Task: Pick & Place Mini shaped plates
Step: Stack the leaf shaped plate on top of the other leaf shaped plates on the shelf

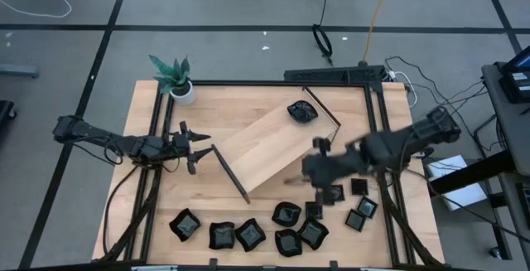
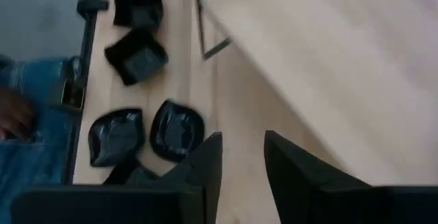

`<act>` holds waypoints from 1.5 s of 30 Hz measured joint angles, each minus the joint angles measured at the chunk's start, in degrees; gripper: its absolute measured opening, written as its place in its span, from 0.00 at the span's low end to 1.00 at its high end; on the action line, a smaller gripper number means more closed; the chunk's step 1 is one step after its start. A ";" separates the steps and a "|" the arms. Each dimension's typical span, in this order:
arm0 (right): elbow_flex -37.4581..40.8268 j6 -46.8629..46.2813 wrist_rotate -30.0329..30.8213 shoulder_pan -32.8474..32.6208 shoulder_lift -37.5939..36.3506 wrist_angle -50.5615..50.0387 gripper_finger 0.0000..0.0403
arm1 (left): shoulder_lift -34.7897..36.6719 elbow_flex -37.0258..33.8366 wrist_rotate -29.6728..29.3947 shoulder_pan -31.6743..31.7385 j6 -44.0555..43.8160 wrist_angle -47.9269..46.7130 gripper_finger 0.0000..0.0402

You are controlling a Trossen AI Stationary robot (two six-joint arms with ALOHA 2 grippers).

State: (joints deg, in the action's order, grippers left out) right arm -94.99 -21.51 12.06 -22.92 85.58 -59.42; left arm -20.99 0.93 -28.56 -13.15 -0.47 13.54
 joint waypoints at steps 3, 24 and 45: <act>4.61 -5.71 1.67 -4.01 -0.13 2.81 0.29 | 0.02 0.00 0.02 0.00 0.00 0.00 0.52; 19.62 1.96 -7.61 -1.31 14.96 24.80 0.40 | 0.00 0.00 0.02 0.00 0.00 0.01 0.52; 19.54 1.61 -8.84 -0.76 23.99 26.09 0.40 | 0.00 0.00 0.02 0.00 0.00 0.01 0.52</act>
State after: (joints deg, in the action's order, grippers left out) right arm -75.45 -19.90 3.22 -23.68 109.57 -33.33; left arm -20.99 0.93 -28.53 -13.15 -0.47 13.55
